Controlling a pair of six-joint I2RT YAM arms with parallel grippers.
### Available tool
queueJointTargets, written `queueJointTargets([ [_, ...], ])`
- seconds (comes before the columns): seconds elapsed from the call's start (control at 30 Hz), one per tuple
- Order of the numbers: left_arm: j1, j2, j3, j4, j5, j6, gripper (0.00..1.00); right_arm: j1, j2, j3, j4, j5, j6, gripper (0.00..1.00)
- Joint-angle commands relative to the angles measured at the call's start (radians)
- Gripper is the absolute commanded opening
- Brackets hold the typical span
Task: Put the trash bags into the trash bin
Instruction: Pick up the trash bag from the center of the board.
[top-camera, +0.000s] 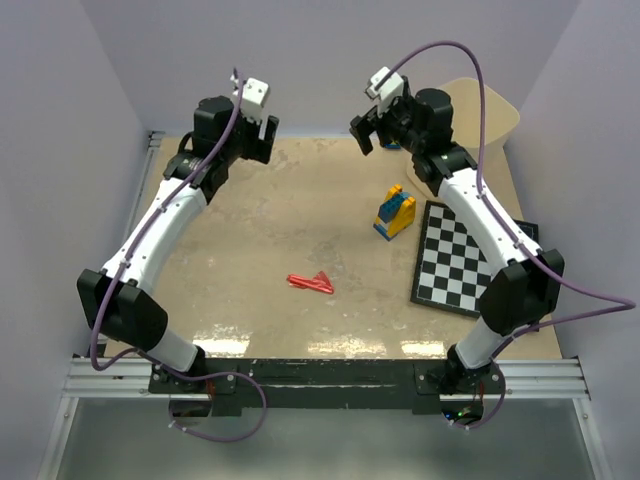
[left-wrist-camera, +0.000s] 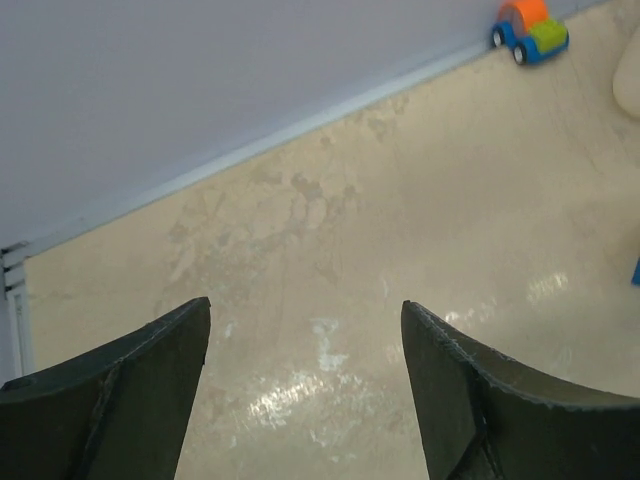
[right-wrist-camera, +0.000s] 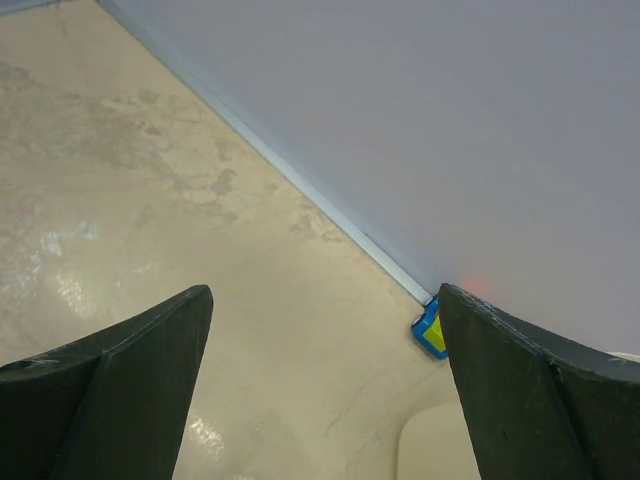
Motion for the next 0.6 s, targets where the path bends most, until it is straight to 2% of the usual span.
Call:
queueJointTargets([
  [0.0,0.003,0.011,-0.056,-0.135,0.203,0.111,0.81,0.054,-0.049,-0.076,-0.051,-0.061,-0.121,0.99],
  [0.07,0.003,0.014,-0.081,-0.226,0.290,0.169,0.84,0.091,-0.052,-0.130,-0.108,-0.101,-0.215,0.99],
  [0.13,0.005,0.017,-0.127,-0.271,0.361,0.189,1.00,0.128,-0.038,-0.168,-0.166,-0.133,-0.293,0.98],
  [0.23,0.014,-0.010,-0.219,-0.249,0.366,0.072,1.00,0.205,0.009,-0.188,-0.243,-0.147,-0.387,0.87],
  [0.33,0.037,-0.070,-0.285,-0.210,0.289,-0.030,1.00,0.286,0.077,-0.176,-0.240,-0.144,-0.381,0.81],
  [0.5,0.121,-0.078,-0.273,-0.237,0.033,-0.162,1.00,0.399,0.204,-0.112,-0.235,-0.142,-0.281,0.72],
  [0.53,0.146,-0.052,-0.236,-0.274,0.031,-0.179,1.00,0.418,0.228,-0.105,-0.243,-0.130,-0.254,0.70],
  [0.57,0.172,-0.028,-0.187,-0.307,0.091,-0.167,1.00,0.430,0.248,-0.105,-0.246,-0.122,-0.226,0.68],
])
